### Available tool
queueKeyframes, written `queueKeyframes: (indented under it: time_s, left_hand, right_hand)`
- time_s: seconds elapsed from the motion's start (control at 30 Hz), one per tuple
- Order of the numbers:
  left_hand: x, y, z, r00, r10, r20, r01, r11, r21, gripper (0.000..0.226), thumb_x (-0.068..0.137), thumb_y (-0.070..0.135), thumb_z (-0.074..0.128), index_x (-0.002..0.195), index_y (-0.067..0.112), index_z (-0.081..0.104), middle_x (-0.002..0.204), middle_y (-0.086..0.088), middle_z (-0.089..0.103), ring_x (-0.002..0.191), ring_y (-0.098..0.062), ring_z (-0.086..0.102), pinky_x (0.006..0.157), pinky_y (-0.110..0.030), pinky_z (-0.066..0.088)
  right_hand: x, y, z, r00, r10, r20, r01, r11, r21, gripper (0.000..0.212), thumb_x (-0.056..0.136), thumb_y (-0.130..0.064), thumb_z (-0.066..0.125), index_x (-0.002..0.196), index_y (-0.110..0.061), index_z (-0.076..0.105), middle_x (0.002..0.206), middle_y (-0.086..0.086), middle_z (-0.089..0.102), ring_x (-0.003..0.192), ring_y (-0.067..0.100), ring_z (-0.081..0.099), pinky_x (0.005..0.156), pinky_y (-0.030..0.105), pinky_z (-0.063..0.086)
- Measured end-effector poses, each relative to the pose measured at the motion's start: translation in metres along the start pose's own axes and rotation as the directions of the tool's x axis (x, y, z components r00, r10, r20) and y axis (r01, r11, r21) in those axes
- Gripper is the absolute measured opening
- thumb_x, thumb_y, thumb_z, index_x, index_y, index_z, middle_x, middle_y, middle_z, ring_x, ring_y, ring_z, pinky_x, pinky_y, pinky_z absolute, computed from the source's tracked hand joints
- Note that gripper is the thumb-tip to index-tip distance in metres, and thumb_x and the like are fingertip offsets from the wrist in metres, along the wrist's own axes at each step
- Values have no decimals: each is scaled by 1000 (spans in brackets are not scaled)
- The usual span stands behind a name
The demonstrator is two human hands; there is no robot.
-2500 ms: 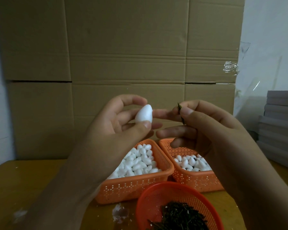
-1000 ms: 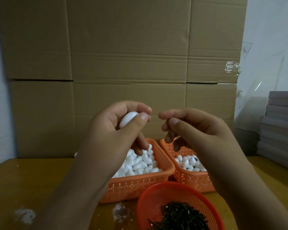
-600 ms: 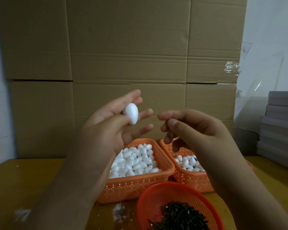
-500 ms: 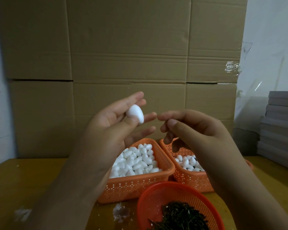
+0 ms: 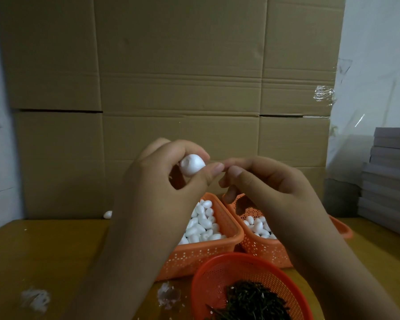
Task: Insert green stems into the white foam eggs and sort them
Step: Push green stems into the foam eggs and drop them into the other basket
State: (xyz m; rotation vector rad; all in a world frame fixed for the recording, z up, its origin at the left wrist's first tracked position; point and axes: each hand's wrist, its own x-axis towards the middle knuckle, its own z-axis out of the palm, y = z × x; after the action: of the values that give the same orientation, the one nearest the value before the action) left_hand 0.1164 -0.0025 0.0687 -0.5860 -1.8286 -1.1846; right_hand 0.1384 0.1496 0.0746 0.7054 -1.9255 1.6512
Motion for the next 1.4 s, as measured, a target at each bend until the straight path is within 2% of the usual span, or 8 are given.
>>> queueKeyframes:
  time_s: [0.2,0.3,0.4,0.53,0.7,0.8,0.93,1.4]
  left_hand:
    - [-3,2,2,996,89,-31,-84,985,148,28,79,50,70,100,38,56,92,18,53,85,2,54,71,-11,43]
    - [-4,2,2,996,58,-73,-45,985,166,35,74,48,69,95,35,44,81,18,55,83,1,53,69,-8,42]
    - [-3,2,2,996,76,-50,-62,969,239,24,77,39,71,88,33,51,76,19,51,83,1,51,67,-6,38]
    - [-3,2,1,990,144,1,-139,950,280,19,79,29,75,86,30,58,83,16,49,78,1,48,60,-9,34]
    - [-3,0,2,983,185,4,-179,943,279,18,77,28,77,90,31,65,91,15,51,80,-8,50,62,-19,39]
    - [-3,-1,3,983,181,16,-178,937,300,18,78,28,76,93,33,68,91,15,51,82,-10,51,63,-18,39]
    - [-3,-2,2,981,194,29,-193,929,317,21,80,26,75,100,32,71,94,11,53,84,-14,53,64,-20,40]
    - [-4,-2,4,963,267,35,-258,879,401,37,79,19,78,114,29,71,96,7,57,93,-12,49,71,-13,32]
  right_hand:
    - [-1,-1,-2,999,-34,-27,38,990,136,21,94,-1,48,100,-10,66,74,5,69,58,15,62,53,21,49]
    - [-3,-6,-2,994,-101,-32,105,975,196,21,87,-12,53,106,-7,51,78,11,74,59,19,67,51,23,50]
    - [-5,-12,0,987,-160,-34,163,969,188,22,80,-16,57,97,-3,50,78,9,75,66,21,72,51,24,54]
    - [-8,-12,3,970,-234,-65,238,970,48,16,77,-18,64,86,-4,61,75,6,74,66,14,72,56,20,54]
    - [-6,-4,1,935,-335,-115,294,914,-279,4,79,-23,70,82,-25,68,74,-8,70,68,3,68,62,16,54]
    - [-5,-2,2,907,-410,-91,346,852,-392,18,83,-21,68,84,-38,63,76,-17,69,71,-1,68,64,13,53]
    - [-6,-2,4,884,-462,-65,386,802,-455,24,85,-25,65,89,-47,57,77,-21,67,74,-2,67,64,18,55]
    - [-5,1,5,877,-480,-31,392,749,-534,17,89,-25,52,95,-40,58,81,-22,66,78,-1,65,67,21,52]
